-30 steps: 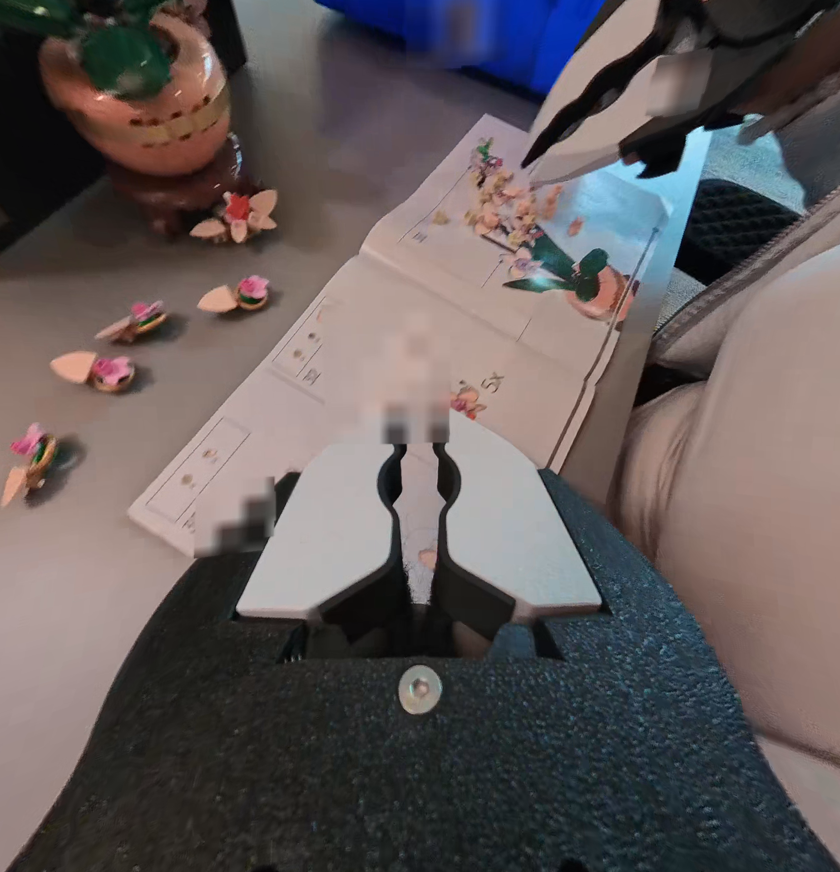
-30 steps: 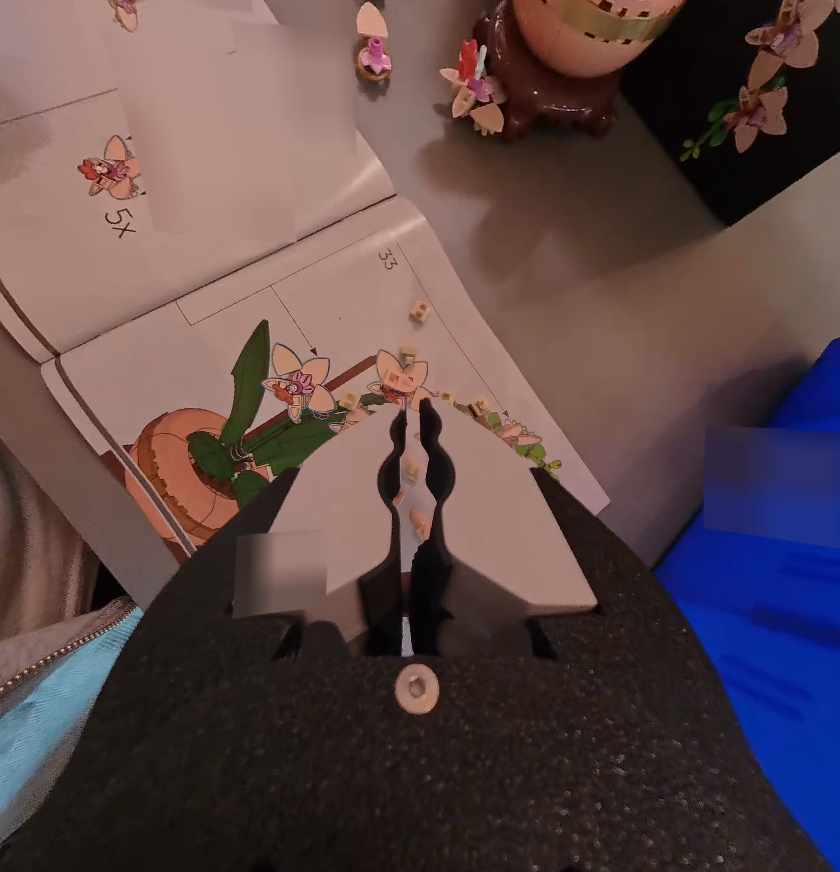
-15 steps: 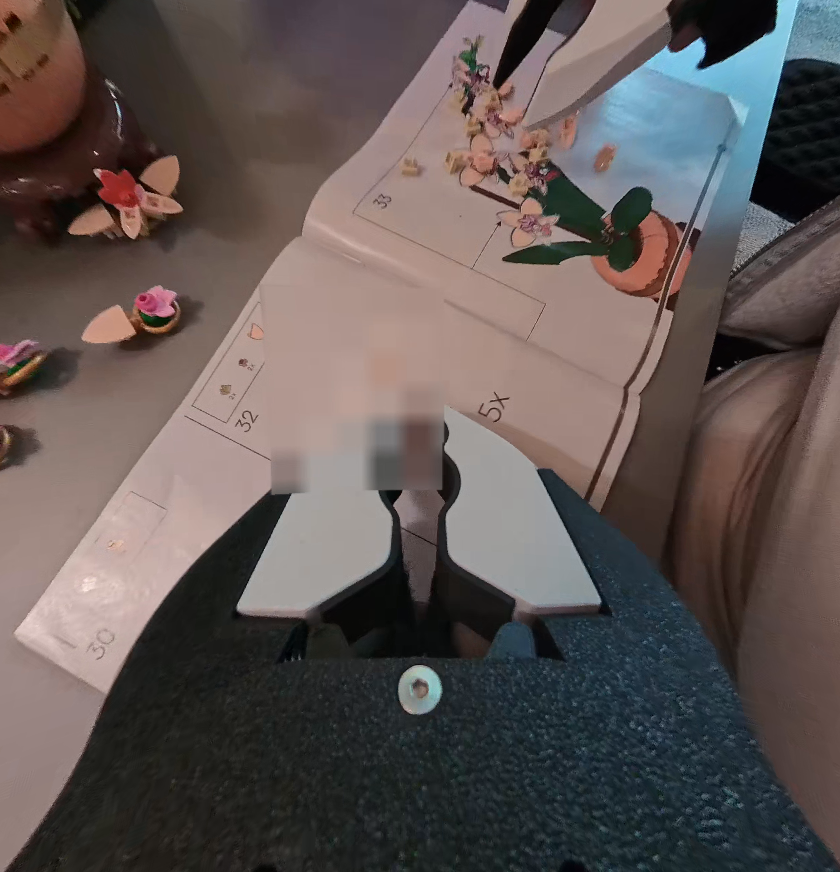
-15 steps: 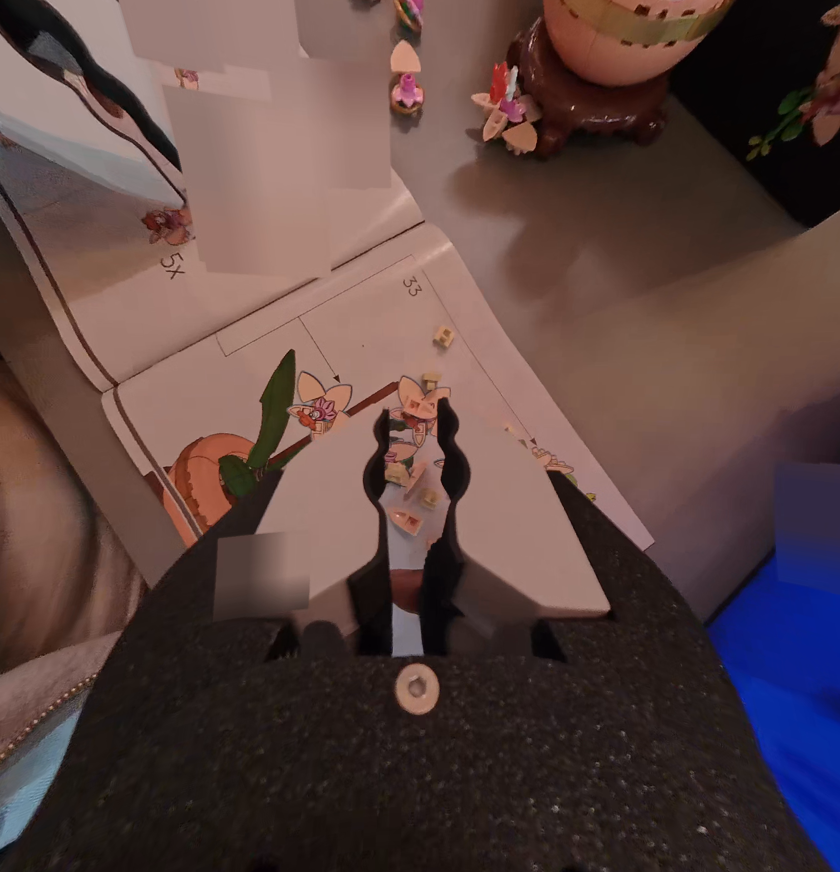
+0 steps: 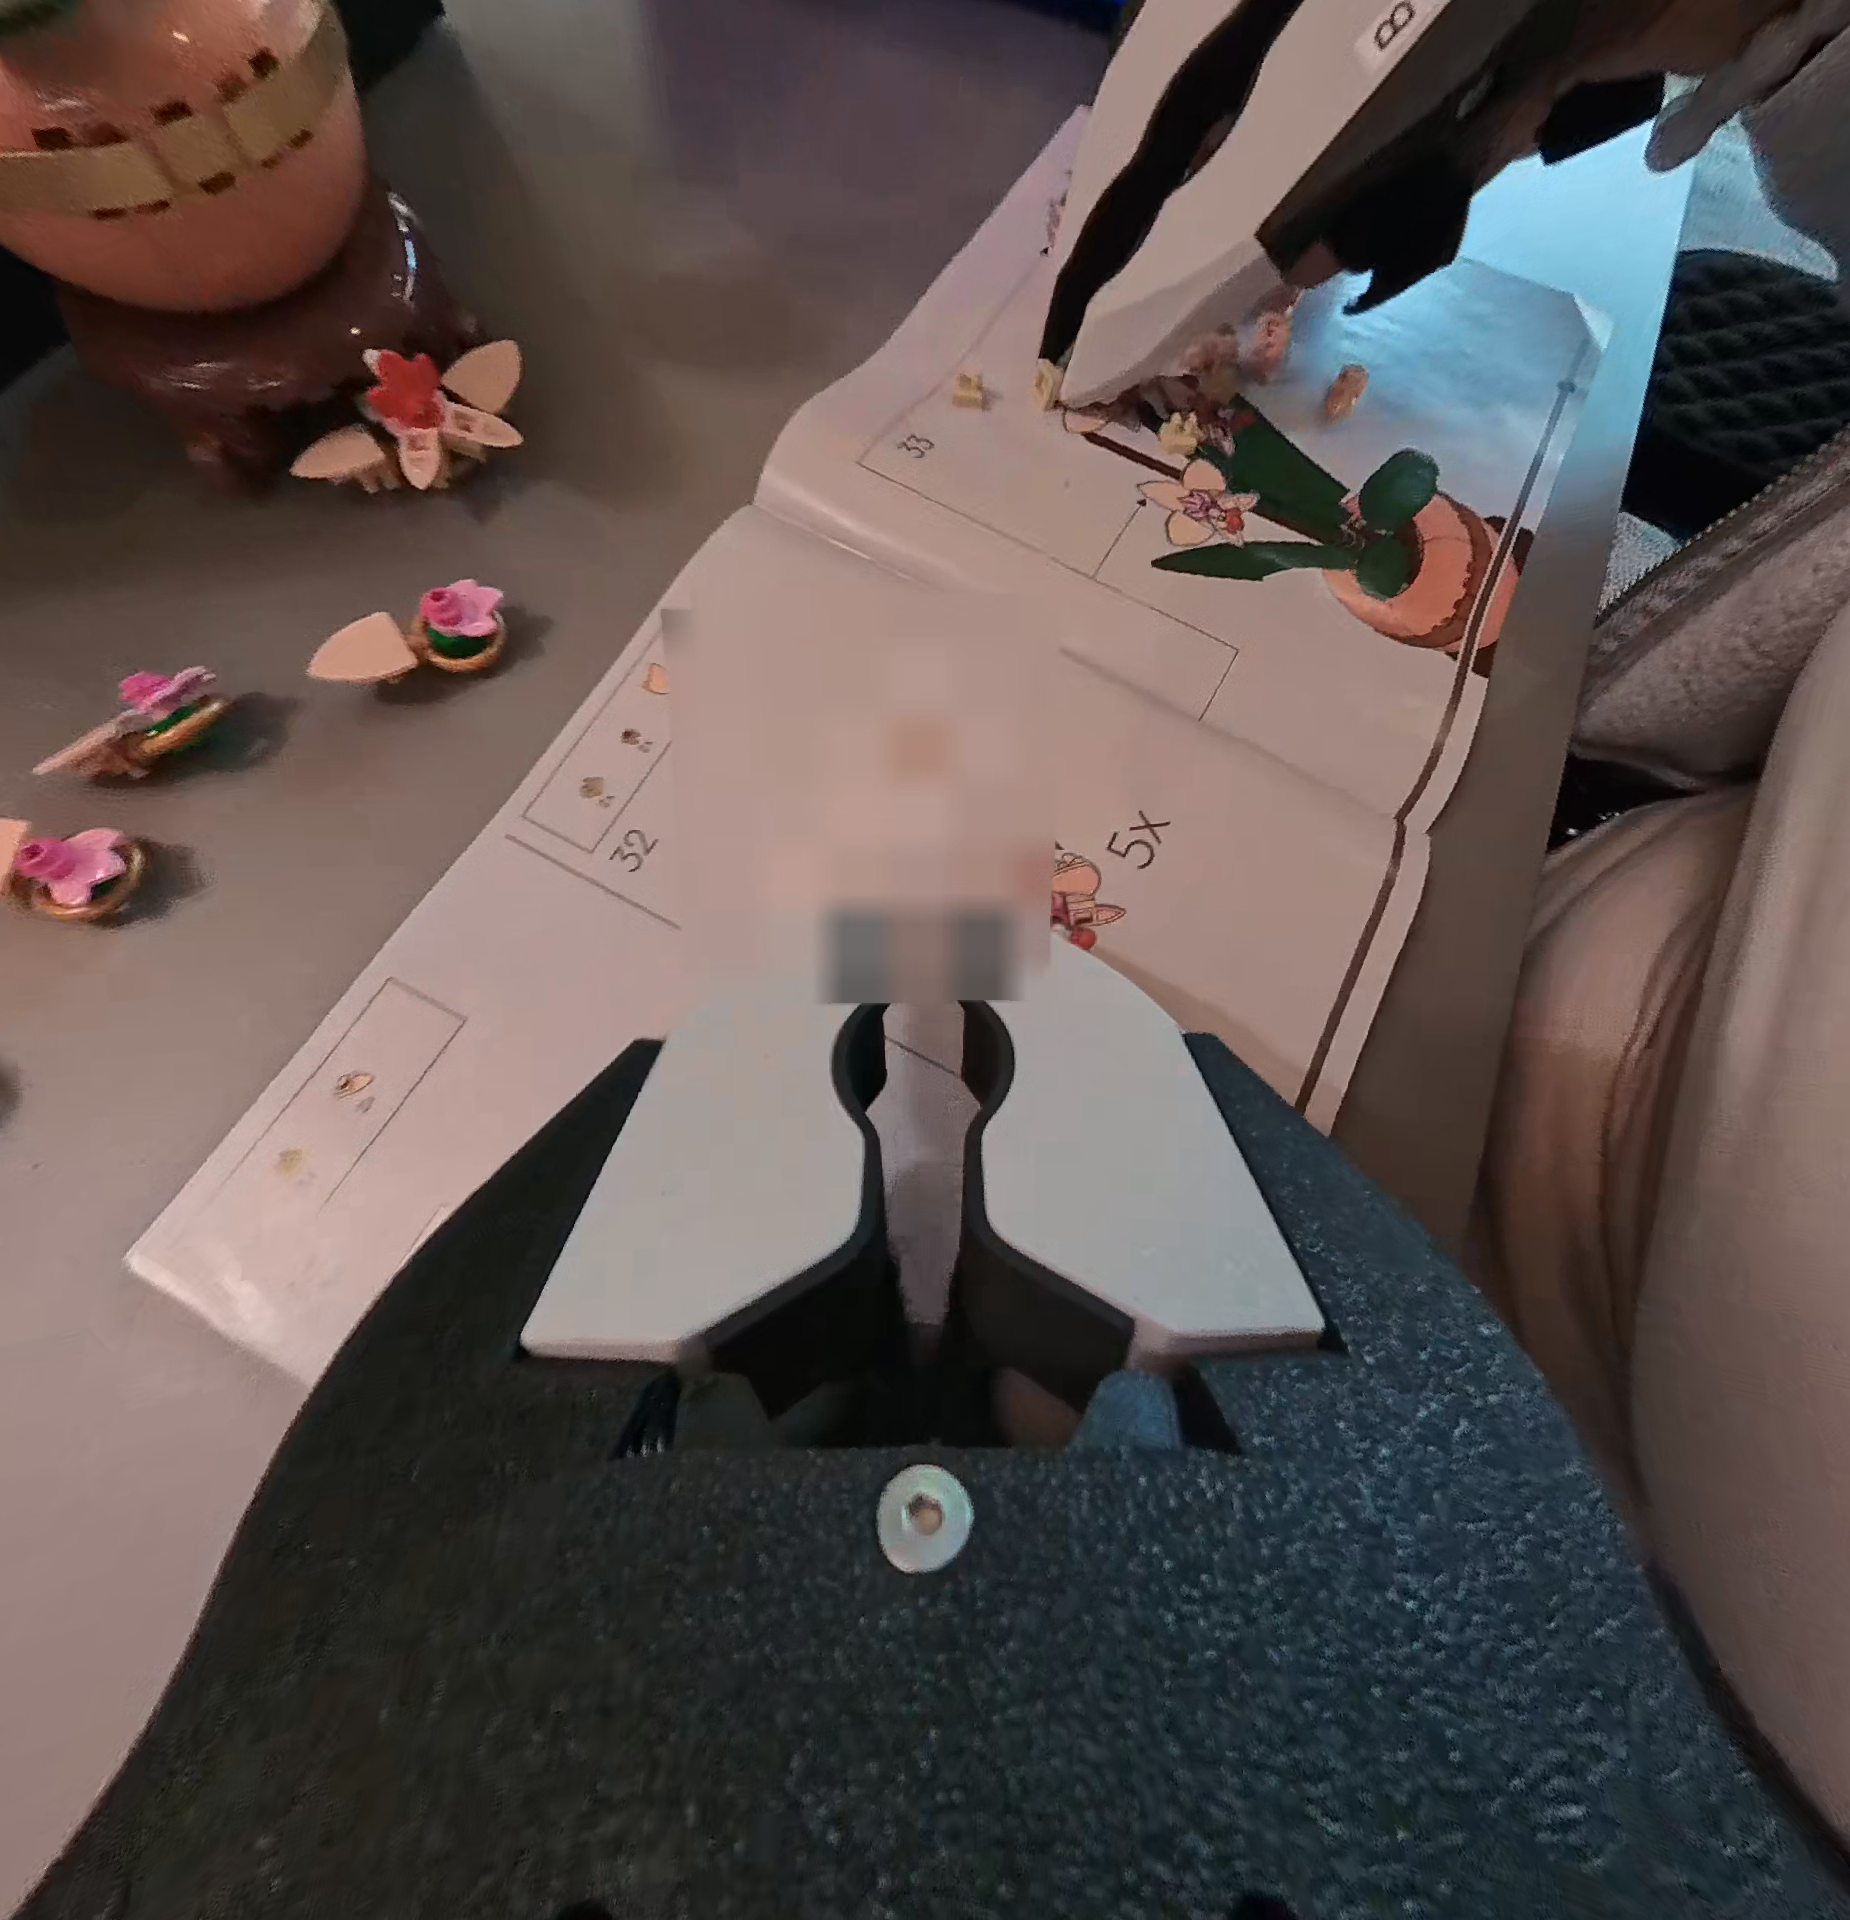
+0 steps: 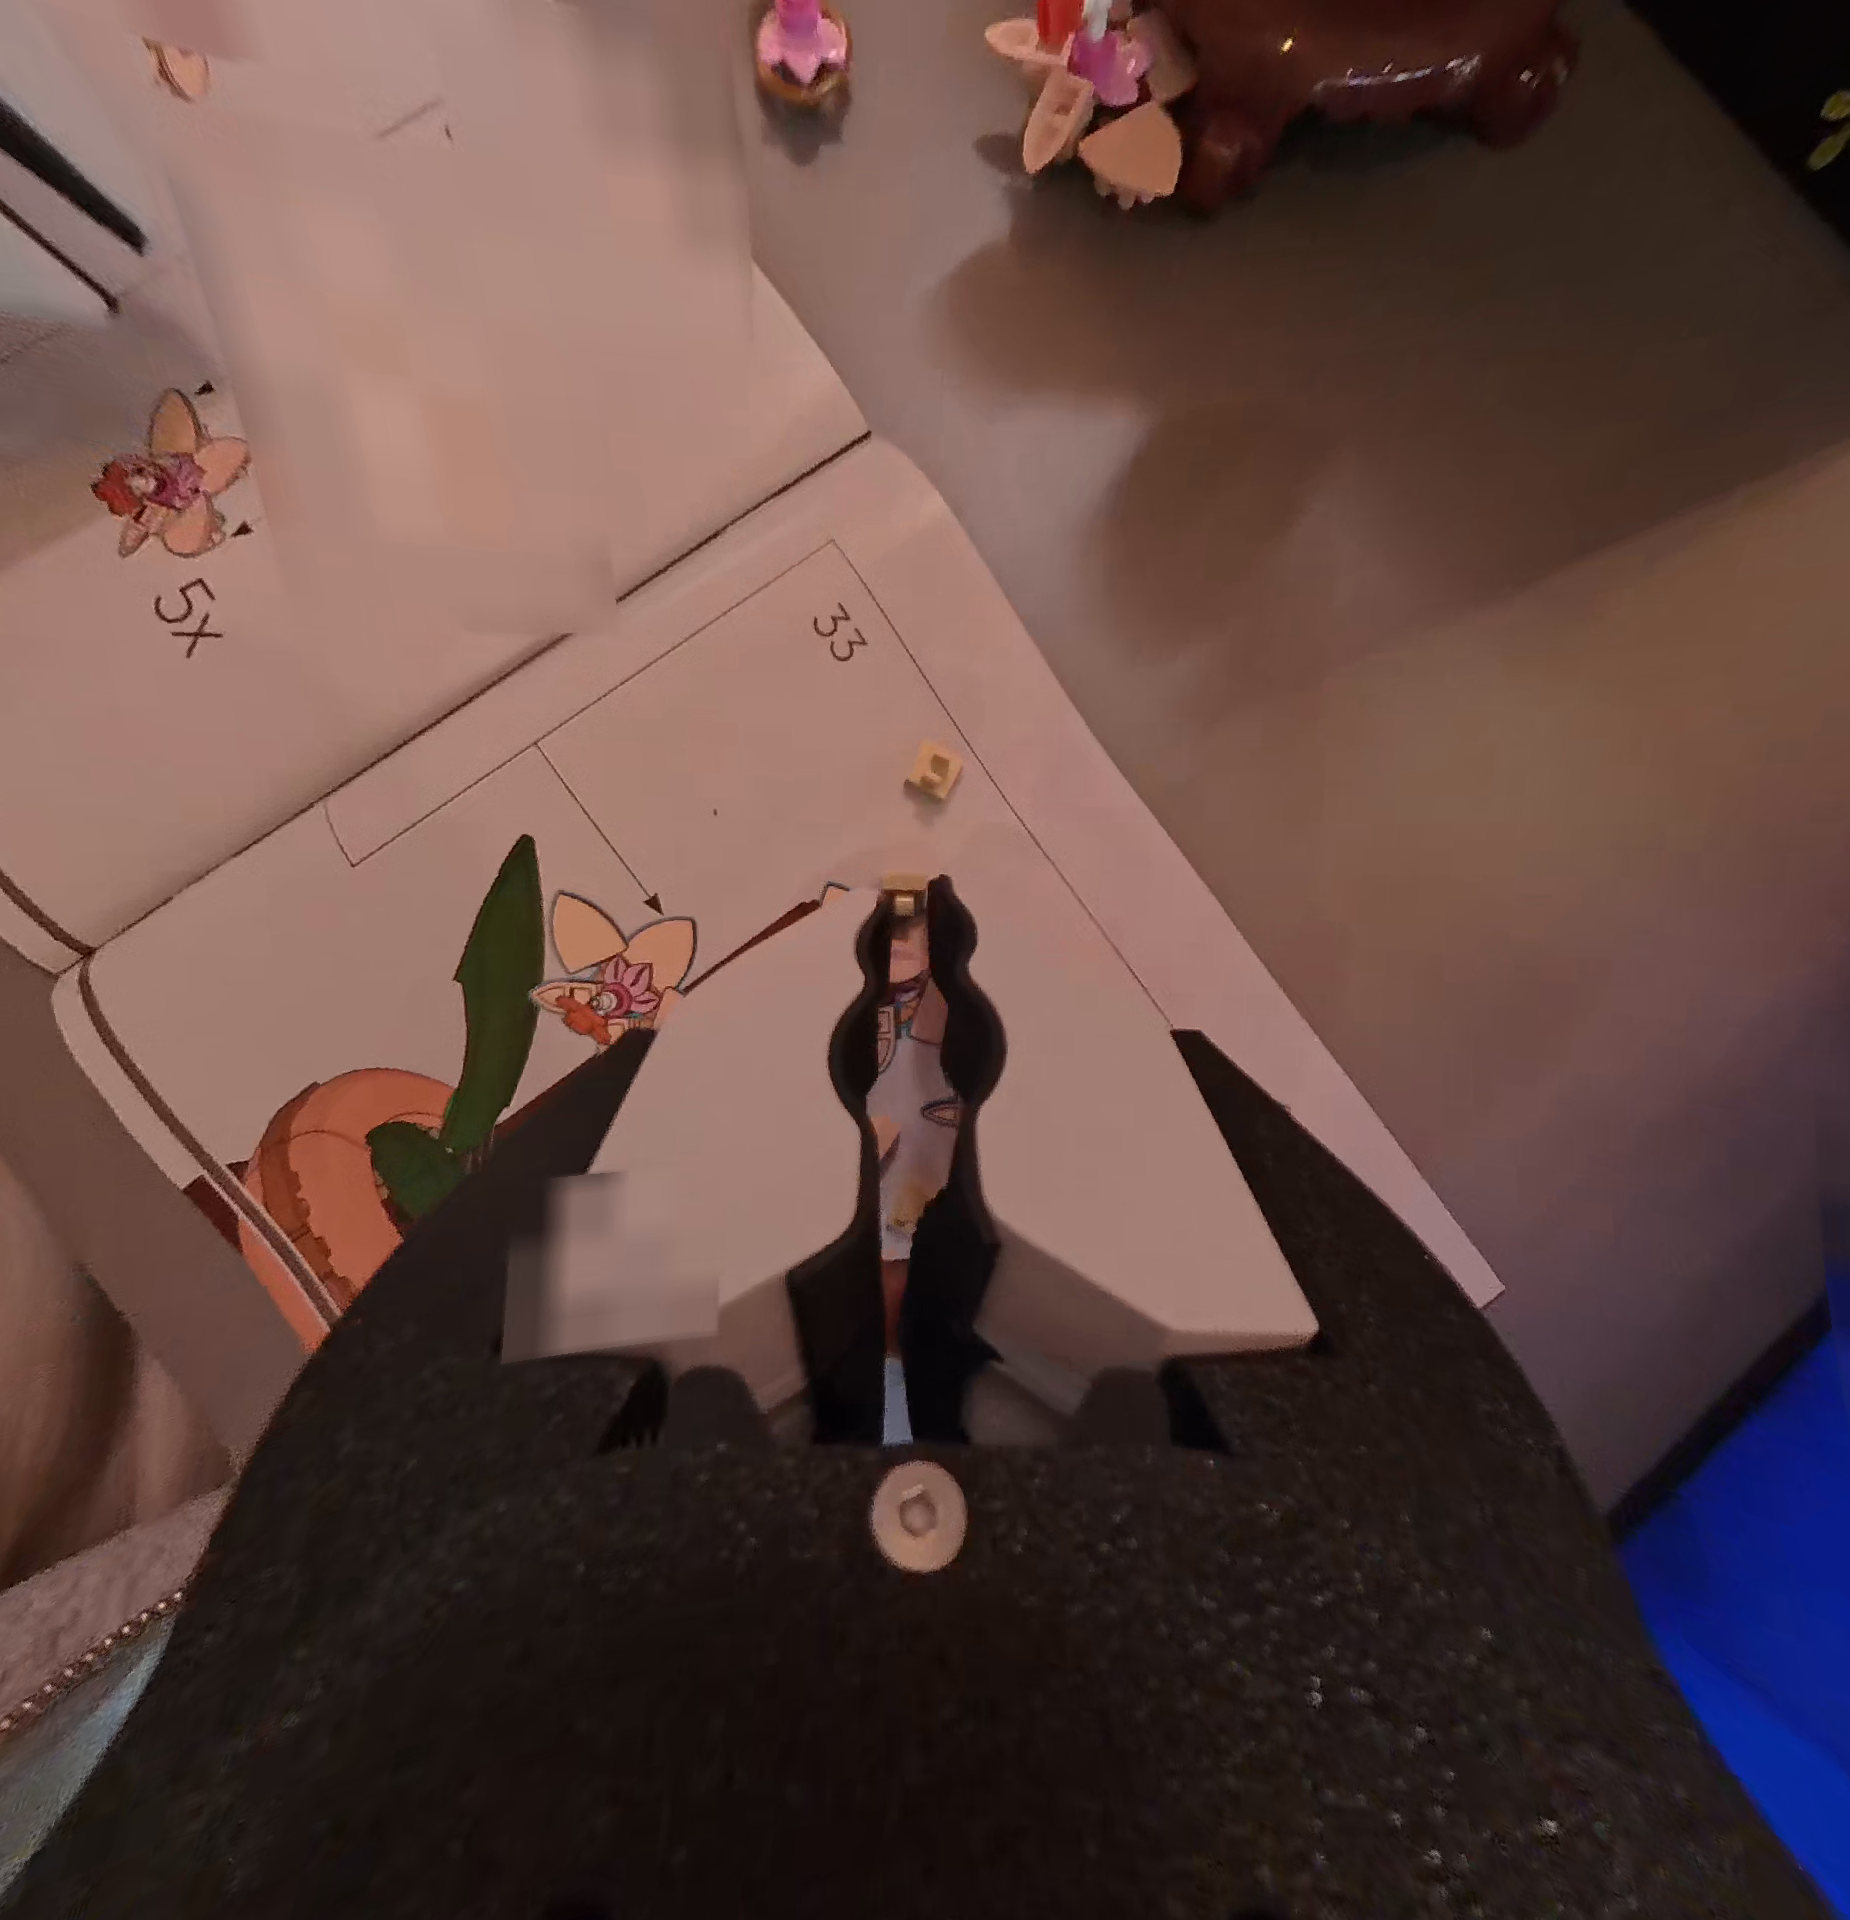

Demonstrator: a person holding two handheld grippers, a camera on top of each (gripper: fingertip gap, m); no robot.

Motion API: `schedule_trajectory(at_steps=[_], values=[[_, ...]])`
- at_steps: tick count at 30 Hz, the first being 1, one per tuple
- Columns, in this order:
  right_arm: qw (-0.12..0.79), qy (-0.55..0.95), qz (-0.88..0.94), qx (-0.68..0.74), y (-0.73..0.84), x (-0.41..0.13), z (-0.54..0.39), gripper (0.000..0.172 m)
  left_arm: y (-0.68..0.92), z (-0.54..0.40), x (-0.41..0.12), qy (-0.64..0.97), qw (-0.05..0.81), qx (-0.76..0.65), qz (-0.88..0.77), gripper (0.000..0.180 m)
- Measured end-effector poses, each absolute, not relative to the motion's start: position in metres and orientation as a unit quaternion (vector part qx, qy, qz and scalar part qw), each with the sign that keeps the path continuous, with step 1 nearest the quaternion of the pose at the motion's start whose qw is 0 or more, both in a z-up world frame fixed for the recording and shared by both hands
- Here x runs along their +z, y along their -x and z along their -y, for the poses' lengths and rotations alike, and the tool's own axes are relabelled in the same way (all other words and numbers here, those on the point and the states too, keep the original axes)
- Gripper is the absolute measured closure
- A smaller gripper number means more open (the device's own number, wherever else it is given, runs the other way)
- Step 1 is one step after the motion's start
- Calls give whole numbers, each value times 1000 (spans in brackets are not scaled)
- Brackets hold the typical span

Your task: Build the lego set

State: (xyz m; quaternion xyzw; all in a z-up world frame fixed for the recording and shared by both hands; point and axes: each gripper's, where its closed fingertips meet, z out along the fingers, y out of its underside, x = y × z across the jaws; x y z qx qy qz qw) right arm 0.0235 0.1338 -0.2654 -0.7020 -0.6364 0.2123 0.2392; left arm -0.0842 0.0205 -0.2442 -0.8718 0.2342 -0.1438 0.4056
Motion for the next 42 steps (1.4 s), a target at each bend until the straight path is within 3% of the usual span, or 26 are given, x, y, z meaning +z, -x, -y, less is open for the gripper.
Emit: schedule_trajectory(at_steps=[8,17,27,42], values=[[235,654,686,214,-5,-253,-116,168,107,-9,-236,867,428,-144,-210,171],[136,582,772,215,25,-250,-62,168,90,8,-243,840,431,-175,-280,171],[94,580,788,185,40,-256,-50,168,88,11,-240,832,441,-183,-283,171],[124,559,793,207,50,-253,-45,153,87,12,-243,835,431,-186,-286,171]])
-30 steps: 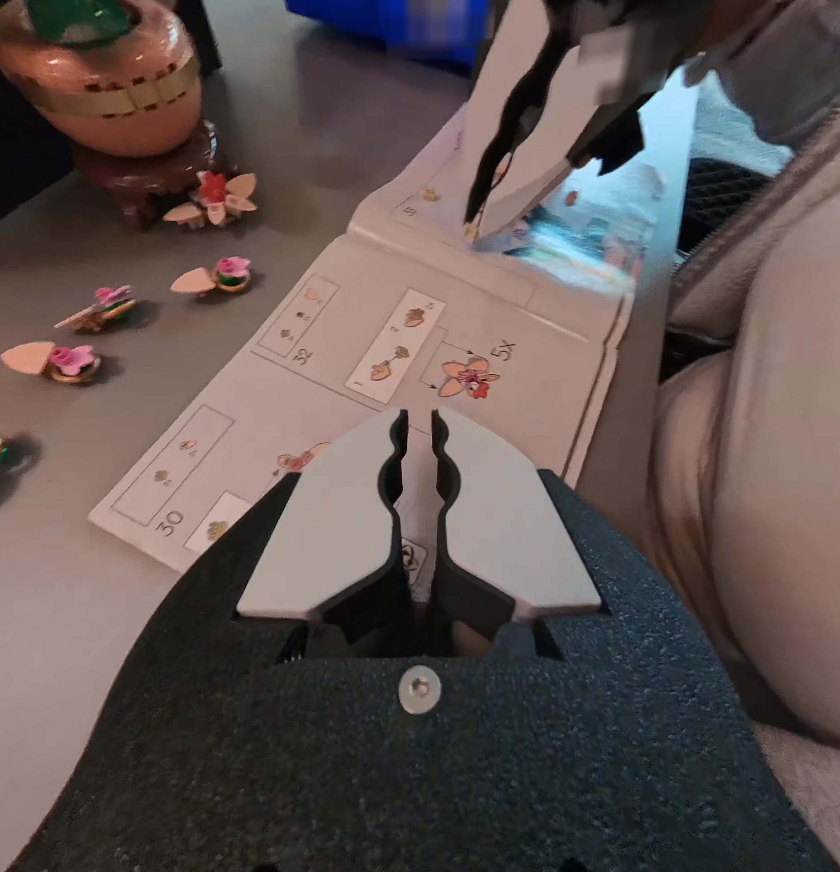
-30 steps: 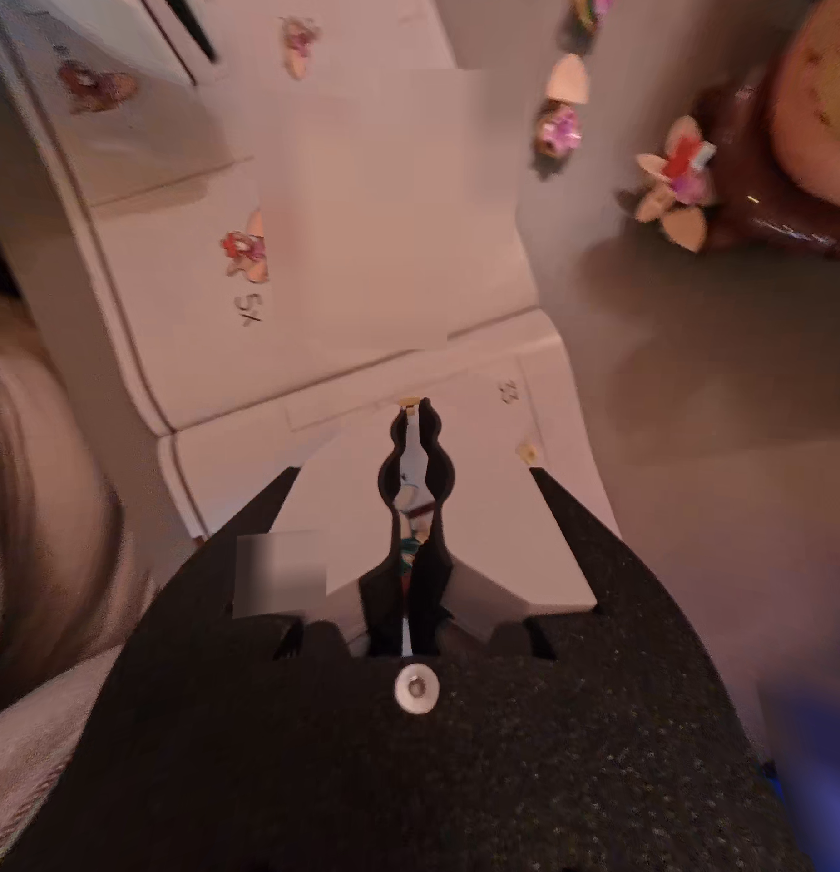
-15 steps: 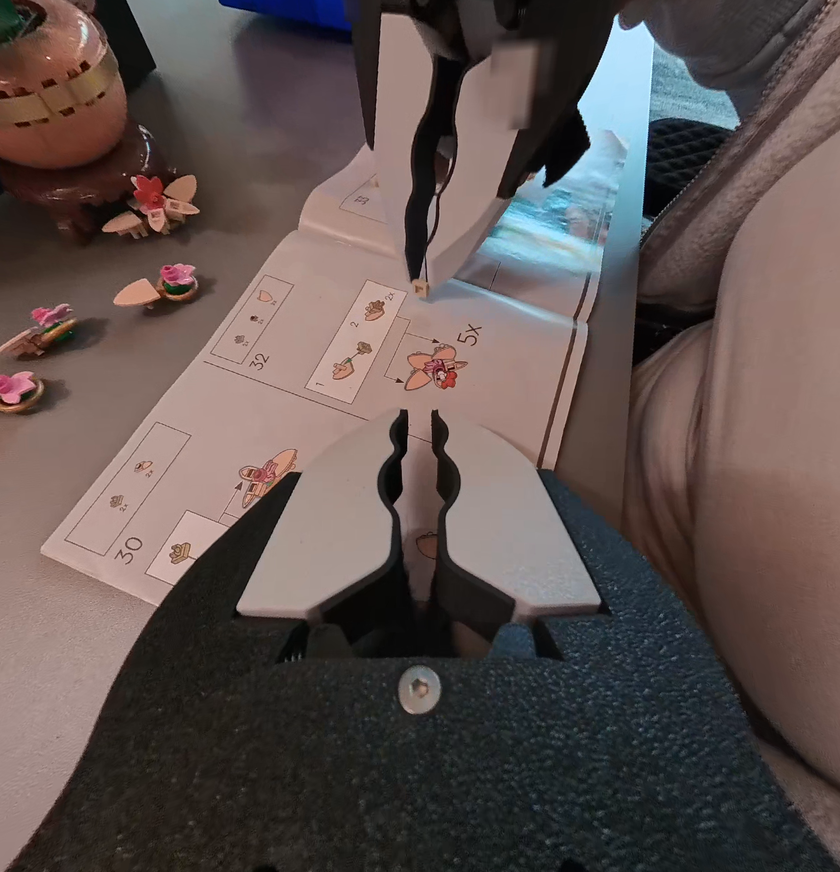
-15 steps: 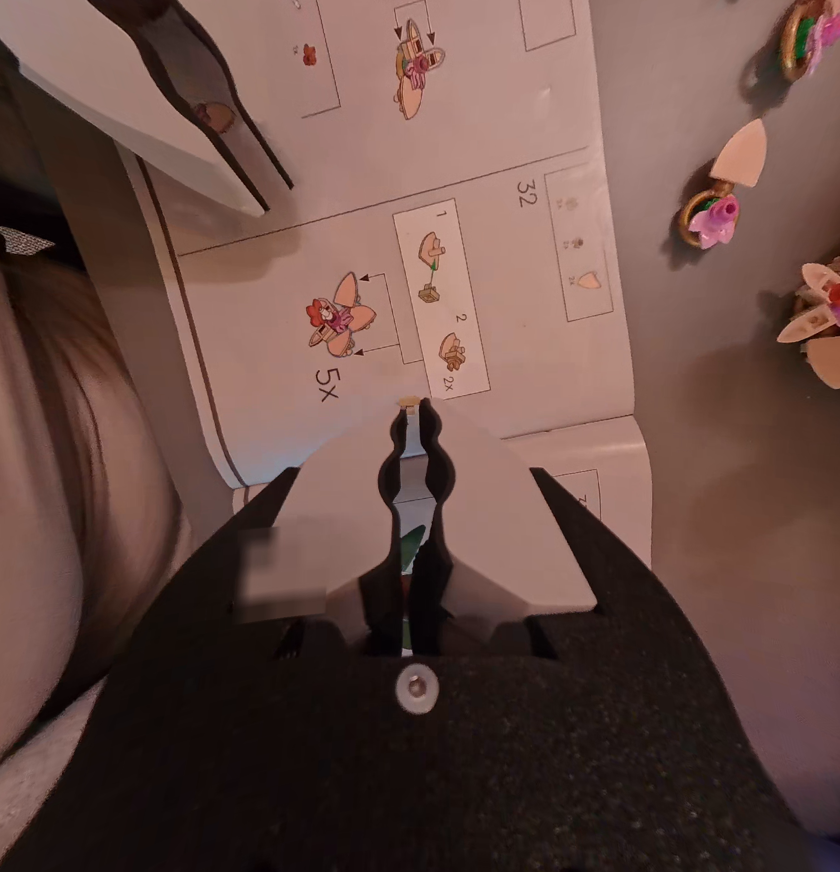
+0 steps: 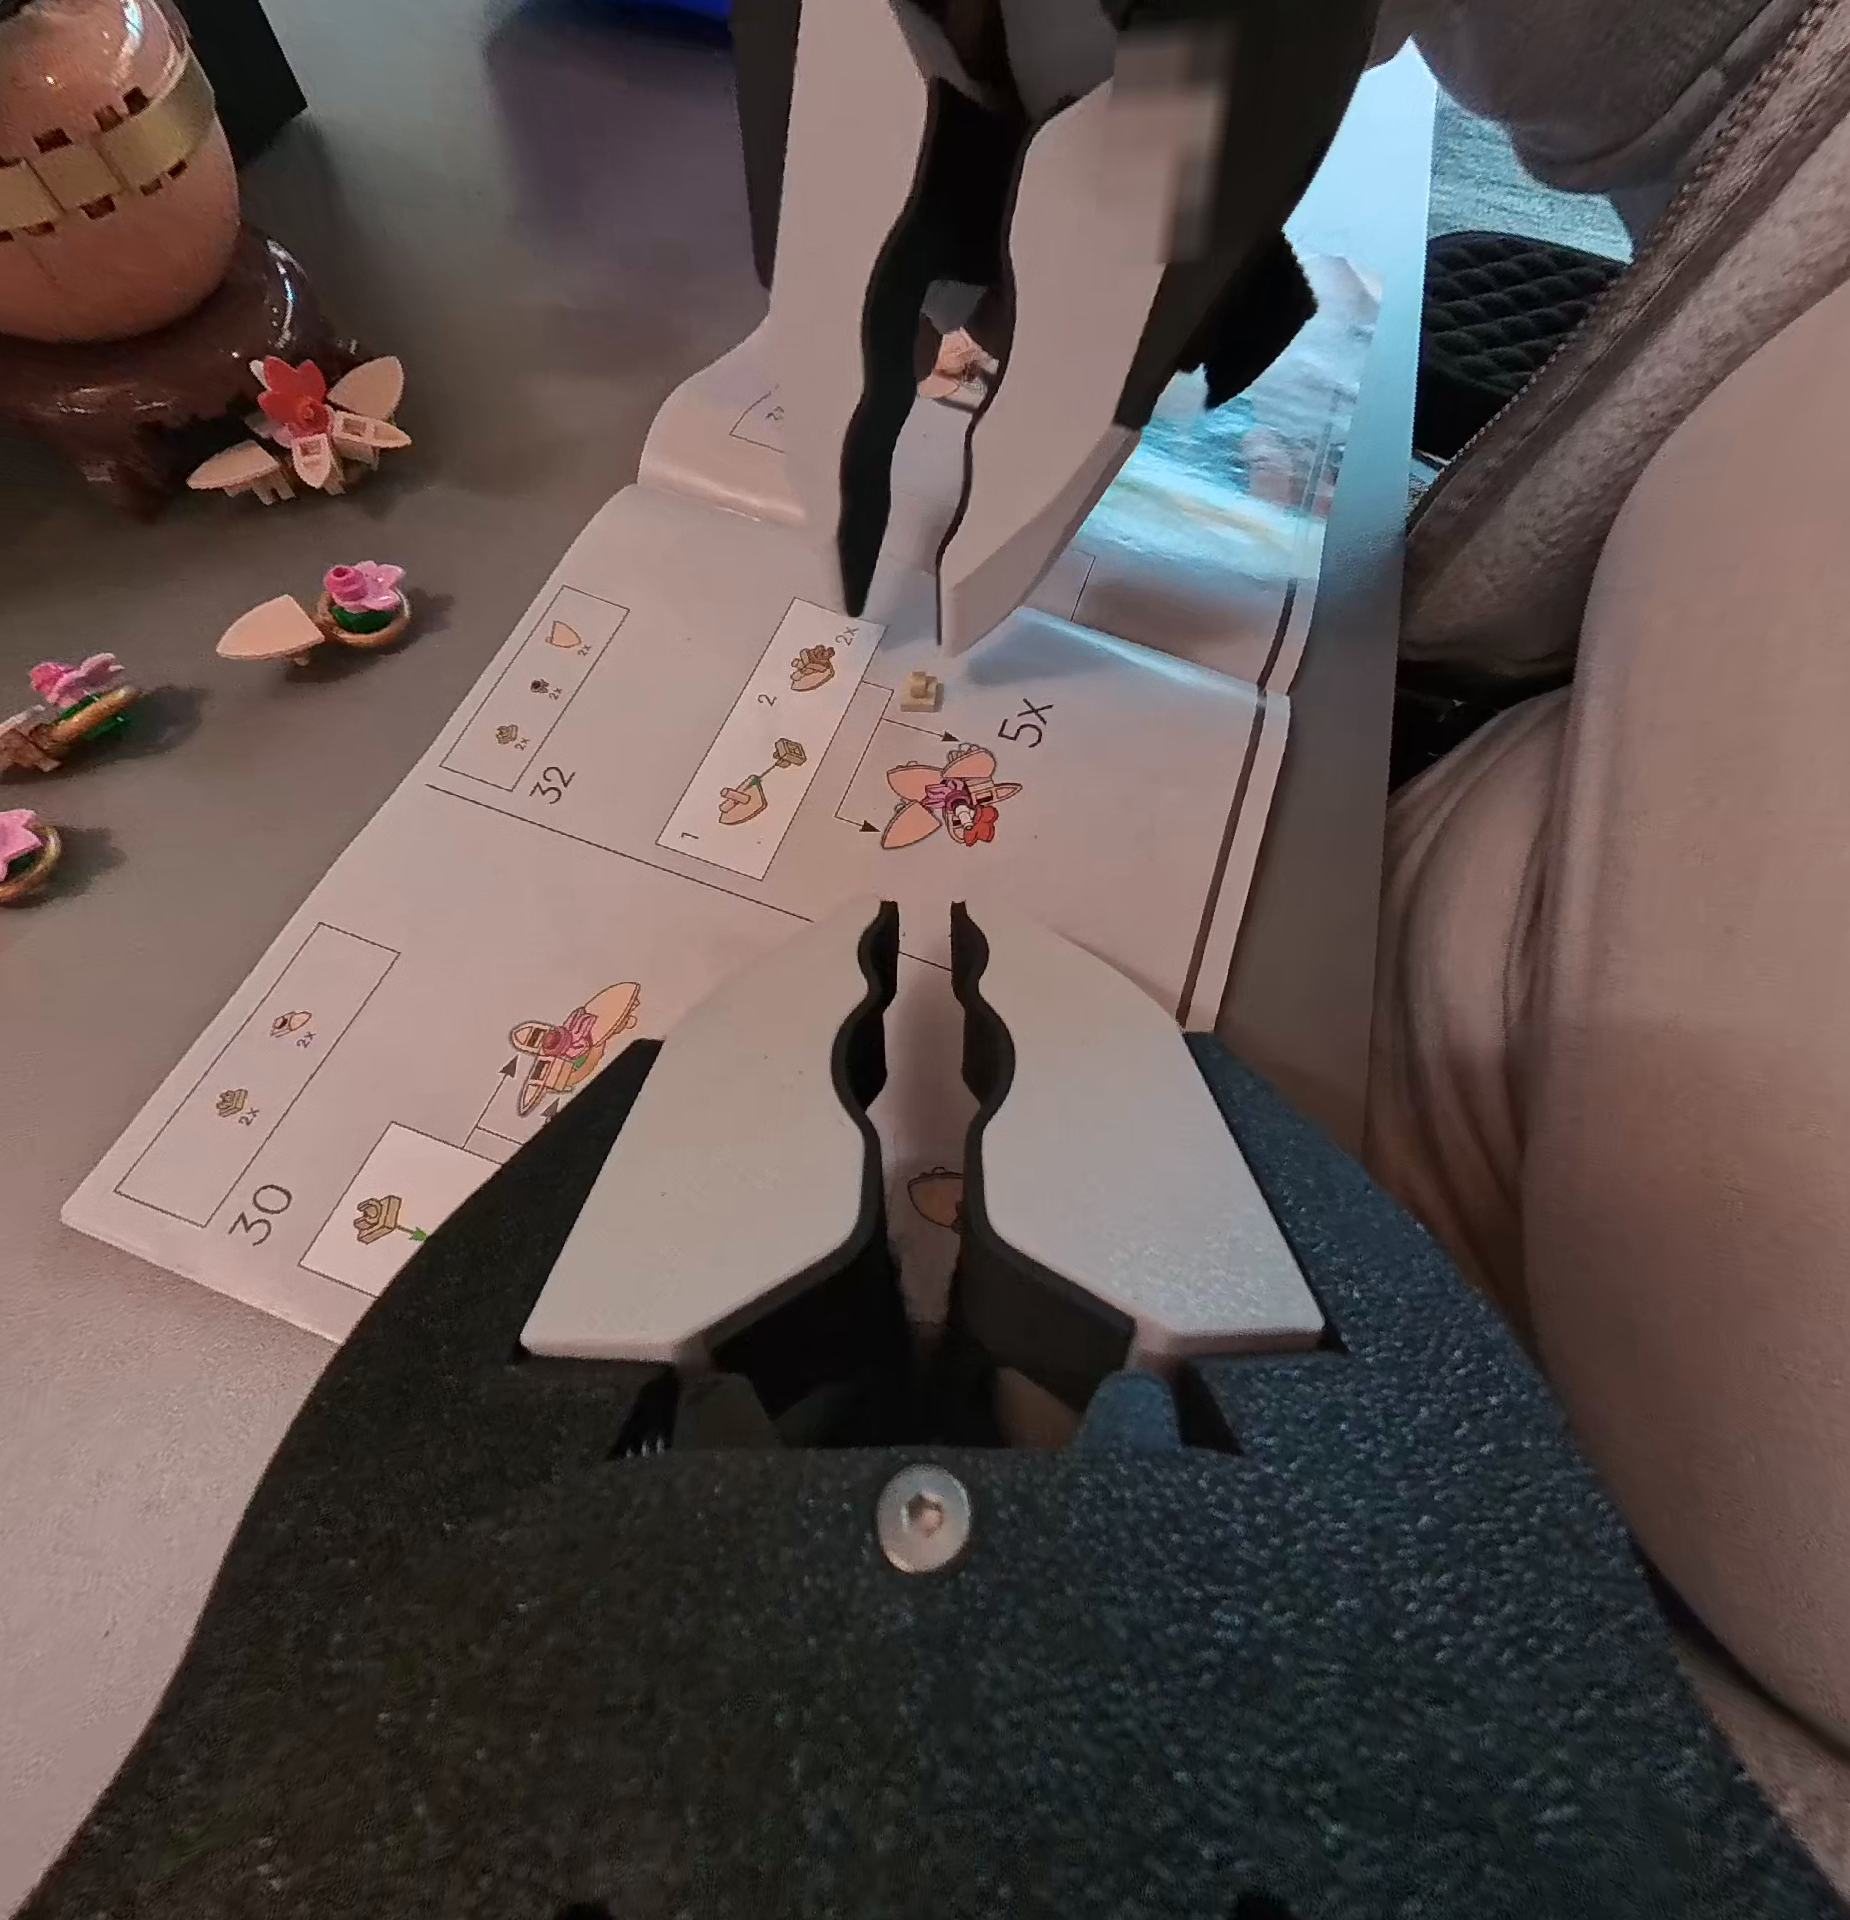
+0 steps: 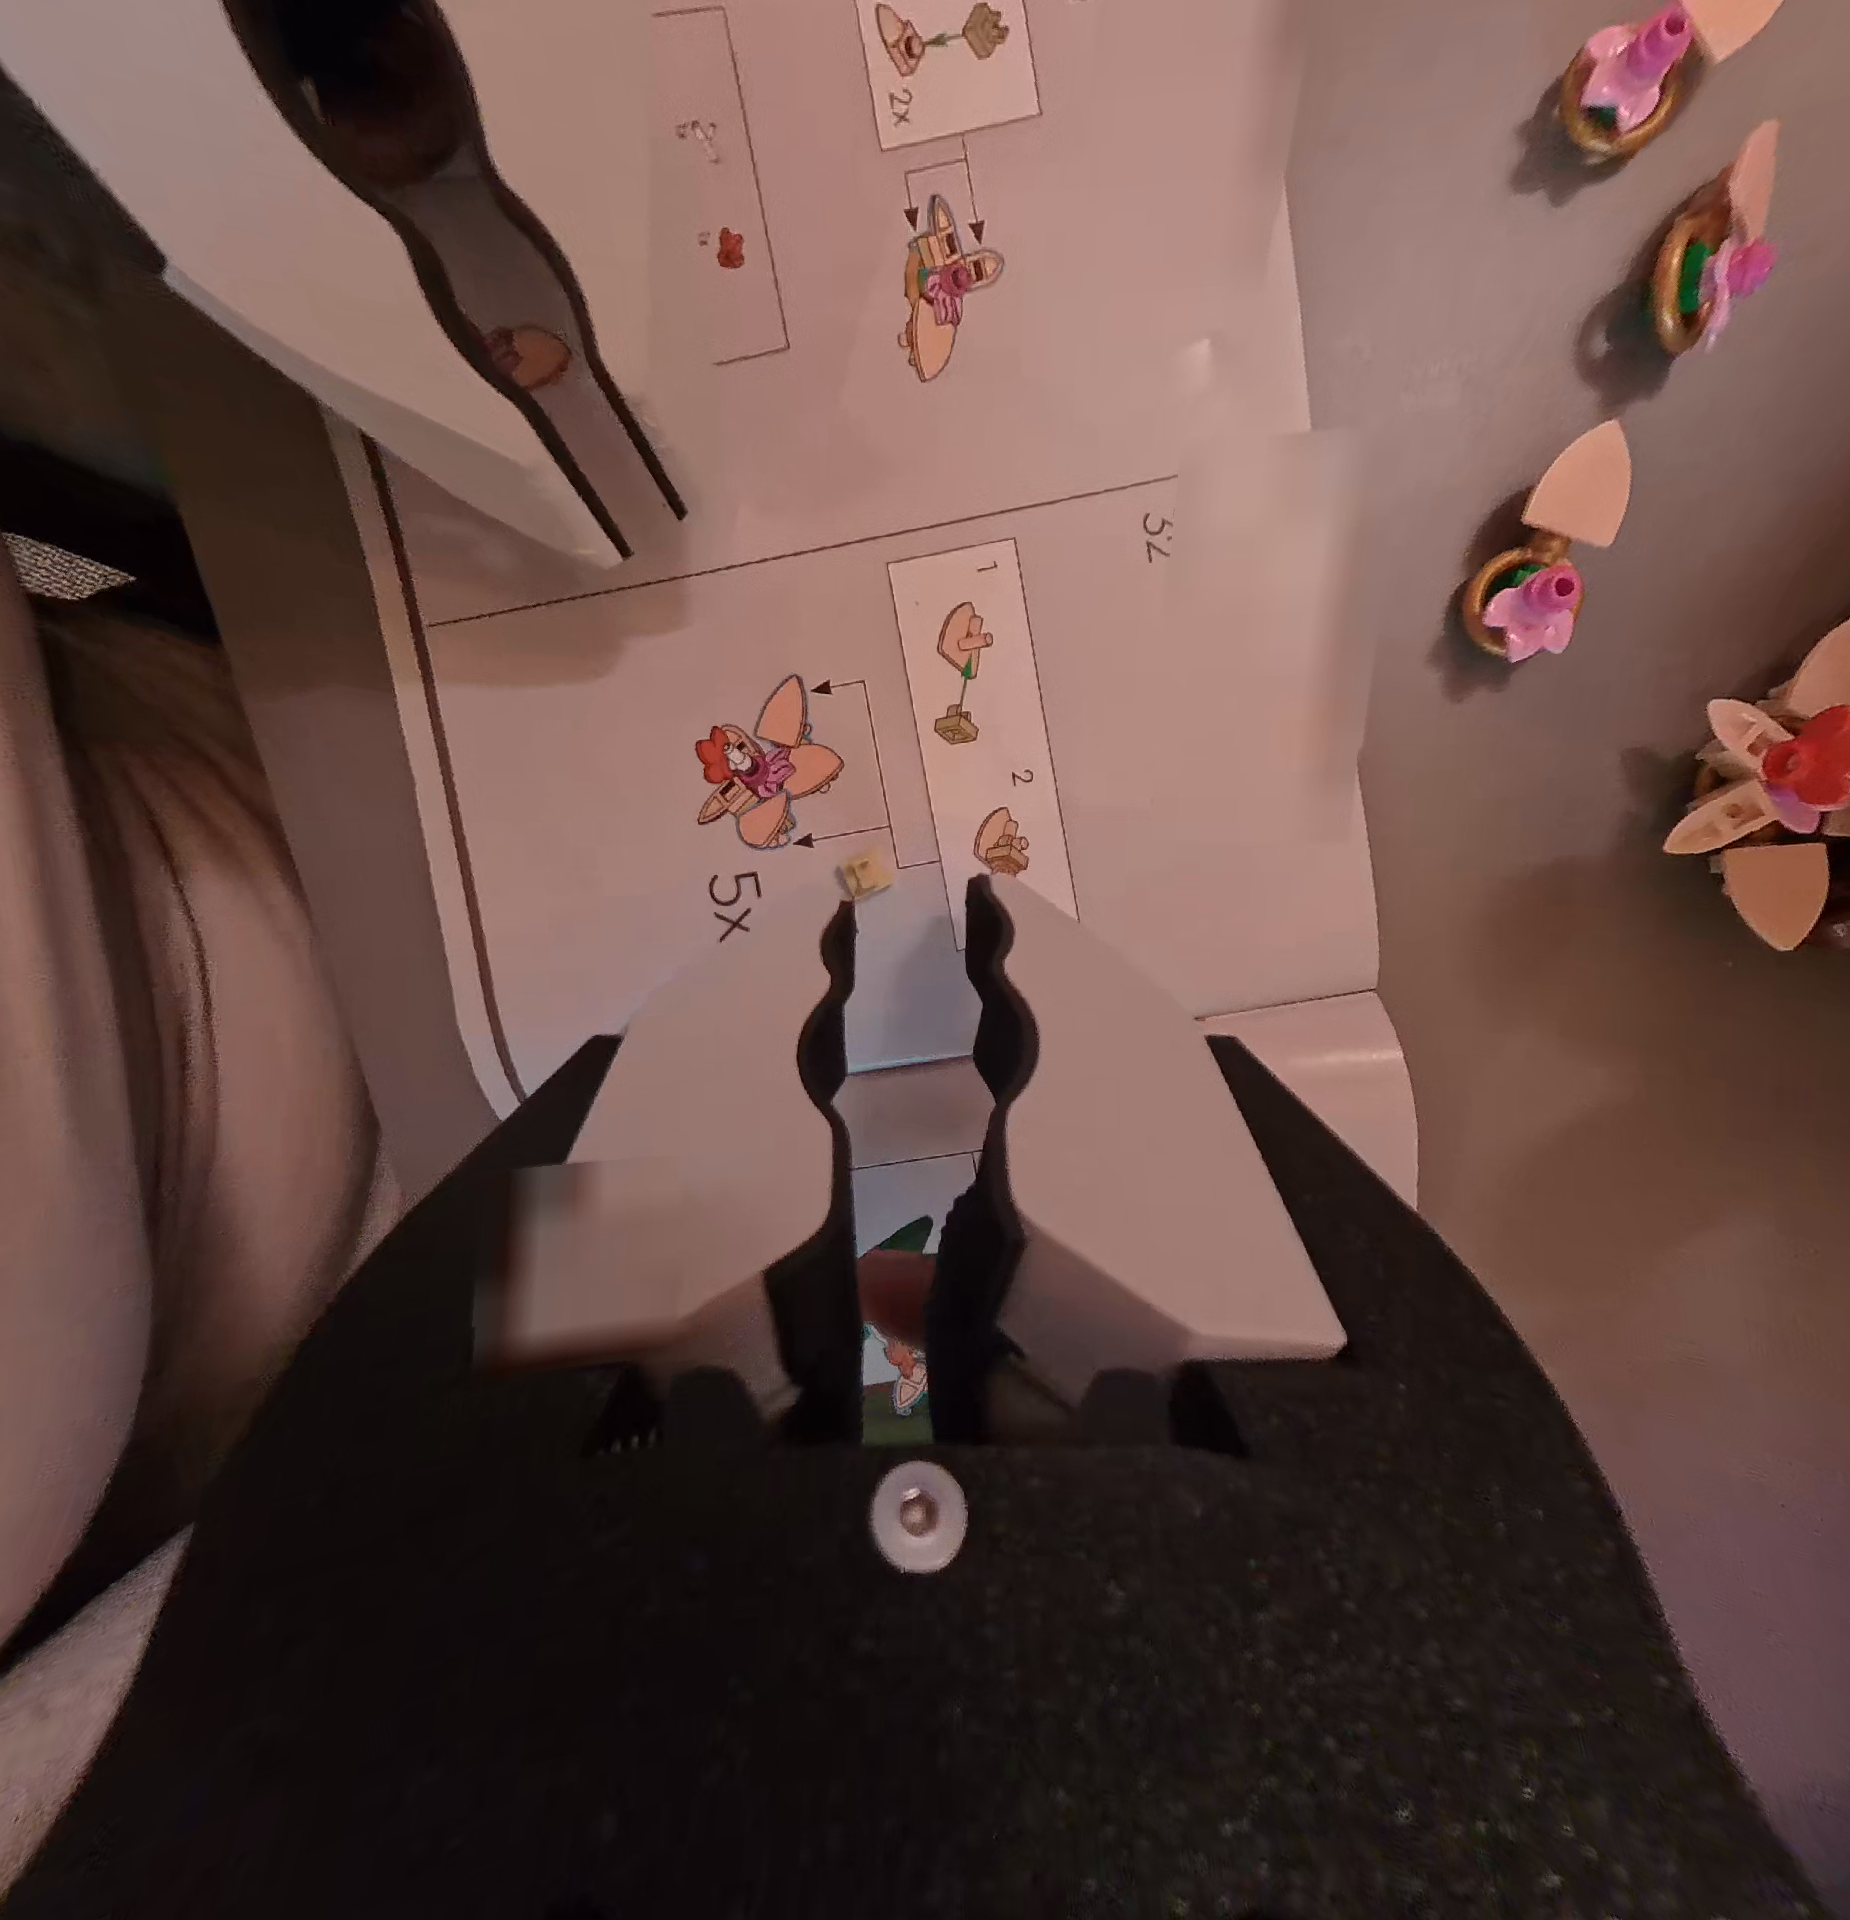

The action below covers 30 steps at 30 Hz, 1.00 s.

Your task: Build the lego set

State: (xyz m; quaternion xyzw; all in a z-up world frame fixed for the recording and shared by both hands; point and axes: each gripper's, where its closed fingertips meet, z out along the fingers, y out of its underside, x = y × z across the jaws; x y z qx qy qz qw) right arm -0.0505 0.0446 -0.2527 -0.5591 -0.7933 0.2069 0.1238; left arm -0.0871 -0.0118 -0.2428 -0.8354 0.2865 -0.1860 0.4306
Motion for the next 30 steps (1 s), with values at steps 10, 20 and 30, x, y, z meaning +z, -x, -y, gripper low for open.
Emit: schedule_trajectory(at_steps=[10,20,30], values=[[185,563,762,262,40,-239,-50,166,87,12,-247,841,420,-181,-290,171],[233,686,667,173,-62,-230,-112,165,87,12,-253,851,402,-173,-291,171],[211,698,670,138,-91,-254,-112,162,93,10,-248,854,410,-147,-285,170]])
